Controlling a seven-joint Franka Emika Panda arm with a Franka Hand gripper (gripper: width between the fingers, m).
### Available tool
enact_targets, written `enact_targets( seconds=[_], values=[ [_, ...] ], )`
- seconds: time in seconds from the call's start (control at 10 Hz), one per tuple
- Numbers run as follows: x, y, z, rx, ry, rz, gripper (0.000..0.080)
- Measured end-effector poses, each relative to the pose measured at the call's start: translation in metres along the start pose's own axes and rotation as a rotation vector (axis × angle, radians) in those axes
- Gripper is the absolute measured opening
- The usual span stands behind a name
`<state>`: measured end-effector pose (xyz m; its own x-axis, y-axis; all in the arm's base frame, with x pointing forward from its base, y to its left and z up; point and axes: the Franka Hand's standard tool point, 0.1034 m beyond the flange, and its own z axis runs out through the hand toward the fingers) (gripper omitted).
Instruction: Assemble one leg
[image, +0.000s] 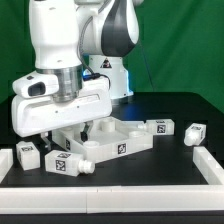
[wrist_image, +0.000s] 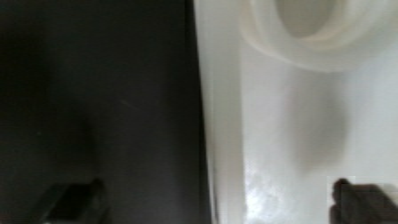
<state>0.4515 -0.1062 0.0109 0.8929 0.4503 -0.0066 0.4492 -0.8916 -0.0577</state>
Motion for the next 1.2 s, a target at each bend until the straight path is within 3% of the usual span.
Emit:
enact_targets(
  seconds=[0.3,0.4,0.5,0.8,0.9,1.2],
  values=[
    [0.0,0.0,0.0,0.0,0.0,0.0,0.0158],
    [0.0,0.0,0.0,0.0,0.0,0.0,0.0158],
    [0.0,0.0,0.0,0.0,0.0,0.001,0.0052],
    [0.001,-0.001,-0.002,0.001,0.0,0.067,0.0052],
    [0.006,-0.002,-0.009,-0.004,0.007,0.157,0.0052],
    [0.035,-0.027,-0.027,0.015,0.008,0.364,0.0052]
  ],
)
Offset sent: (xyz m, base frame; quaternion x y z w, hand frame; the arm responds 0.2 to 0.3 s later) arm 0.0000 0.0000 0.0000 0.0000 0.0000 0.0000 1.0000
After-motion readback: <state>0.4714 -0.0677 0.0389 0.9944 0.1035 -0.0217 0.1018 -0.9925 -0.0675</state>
